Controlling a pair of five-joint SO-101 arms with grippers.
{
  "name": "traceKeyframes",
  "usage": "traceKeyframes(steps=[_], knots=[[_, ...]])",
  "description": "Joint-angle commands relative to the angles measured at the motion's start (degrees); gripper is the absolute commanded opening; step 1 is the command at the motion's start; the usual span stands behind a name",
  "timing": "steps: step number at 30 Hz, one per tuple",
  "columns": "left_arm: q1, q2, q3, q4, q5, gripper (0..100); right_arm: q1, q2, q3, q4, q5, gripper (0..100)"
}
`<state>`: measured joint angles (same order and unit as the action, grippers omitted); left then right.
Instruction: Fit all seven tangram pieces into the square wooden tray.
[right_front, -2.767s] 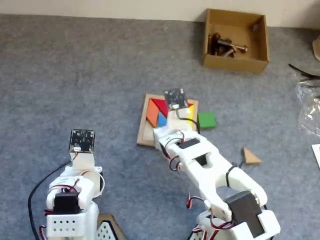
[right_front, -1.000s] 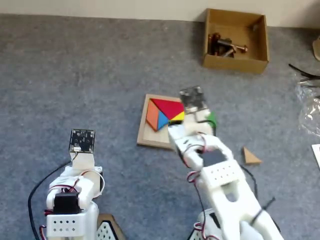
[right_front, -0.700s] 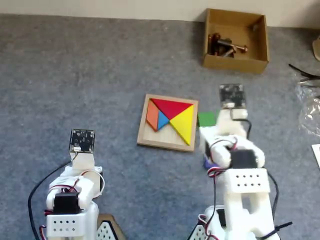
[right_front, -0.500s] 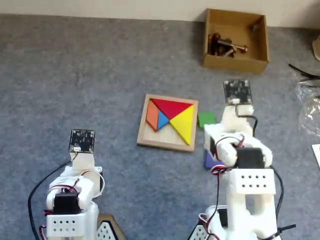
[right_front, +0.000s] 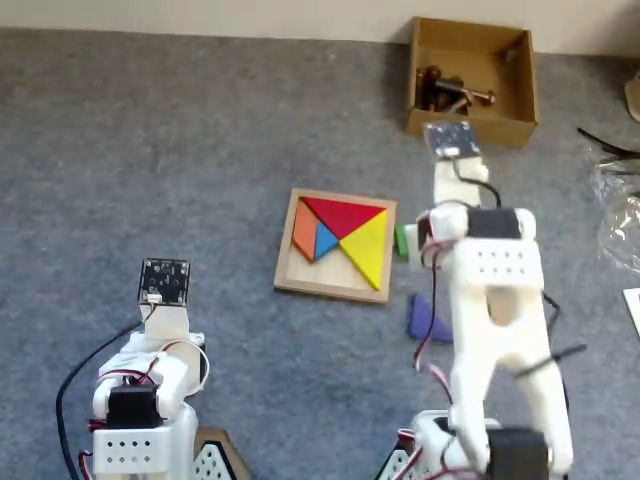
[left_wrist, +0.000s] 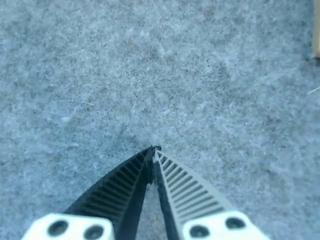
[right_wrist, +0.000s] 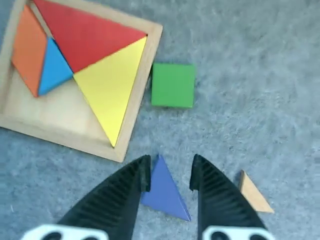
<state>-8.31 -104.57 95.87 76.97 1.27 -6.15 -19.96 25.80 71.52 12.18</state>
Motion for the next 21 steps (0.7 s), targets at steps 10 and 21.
traceKeyframes(steps=[10, 21], knots=[[-0.7, -0.3, 1.3, 0.4, -0.4, 1, 0.4, 20.9, -17.1, 0.0, 0.7, 24.9], [-0.7, -0.3, 1.3, 0.4, -0.4, 1, -2.0, 37.0, -29.7, 0.0, -2.0, 25.0]])
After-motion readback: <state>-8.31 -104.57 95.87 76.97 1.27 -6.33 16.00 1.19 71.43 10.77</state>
